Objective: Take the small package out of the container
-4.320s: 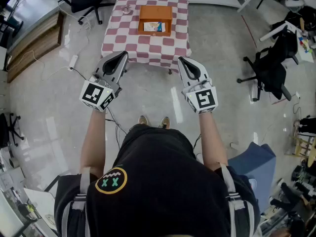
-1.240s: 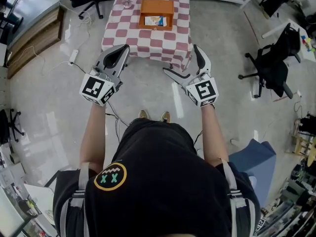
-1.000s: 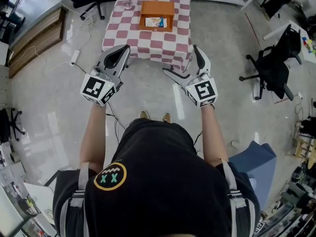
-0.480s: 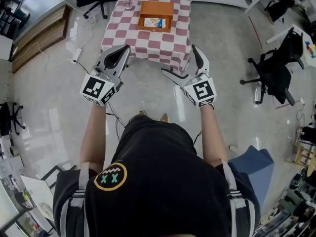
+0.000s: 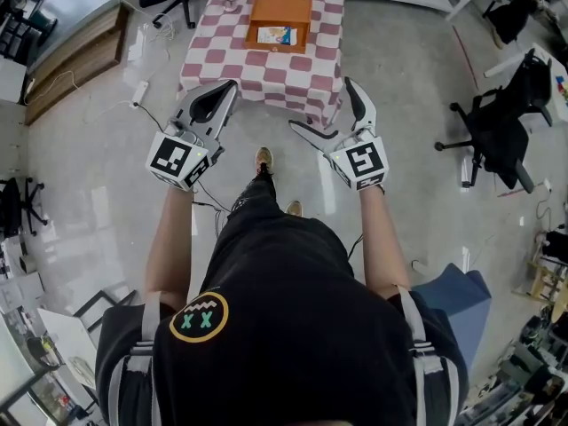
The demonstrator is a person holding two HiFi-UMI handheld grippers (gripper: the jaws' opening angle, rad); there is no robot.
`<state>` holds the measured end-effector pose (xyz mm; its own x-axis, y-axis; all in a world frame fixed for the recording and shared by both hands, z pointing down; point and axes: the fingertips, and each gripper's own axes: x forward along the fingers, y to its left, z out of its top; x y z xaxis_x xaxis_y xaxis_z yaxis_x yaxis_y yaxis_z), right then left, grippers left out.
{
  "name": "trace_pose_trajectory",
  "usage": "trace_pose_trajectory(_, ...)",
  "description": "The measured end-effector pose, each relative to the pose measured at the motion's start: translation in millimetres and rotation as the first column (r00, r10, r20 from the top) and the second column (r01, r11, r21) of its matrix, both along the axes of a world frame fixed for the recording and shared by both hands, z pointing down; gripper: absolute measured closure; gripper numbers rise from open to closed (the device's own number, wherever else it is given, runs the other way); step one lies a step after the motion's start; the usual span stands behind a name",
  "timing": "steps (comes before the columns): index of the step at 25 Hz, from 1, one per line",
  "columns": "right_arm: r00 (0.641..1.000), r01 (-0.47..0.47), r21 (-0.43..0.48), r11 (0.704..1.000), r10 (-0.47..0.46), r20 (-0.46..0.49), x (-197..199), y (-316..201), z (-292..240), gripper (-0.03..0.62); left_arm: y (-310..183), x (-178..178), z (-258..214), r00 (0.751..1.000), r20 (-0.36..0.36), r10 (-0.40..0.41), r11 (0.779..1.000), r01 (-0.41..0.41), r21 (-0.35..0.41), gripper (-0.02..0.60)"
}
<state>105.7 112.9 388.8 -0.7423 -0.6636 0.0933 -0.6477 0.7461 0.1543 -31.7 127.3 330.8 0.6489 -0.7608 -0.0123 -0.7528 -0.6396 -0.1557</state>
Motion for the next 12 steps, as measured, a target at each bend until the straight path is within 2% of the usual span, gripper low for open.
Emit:
trace_pose_trajectory(6,1.0,-0.013,-0.006,1.0,0.013,-0.014,-3,-35,10,0.0,-37,0,11,1.0,-0.007,0.02,1.0,-0.02,-0.008,0.565)
trace_pose_trajectory(12,0.999,-0.034,-0.028,0.999,0.033,-0.033,-16,-98,22,0.0,-106,-12,24,0.999,-0.022,0.044,0.999,-0.044,-0.025,0.565)
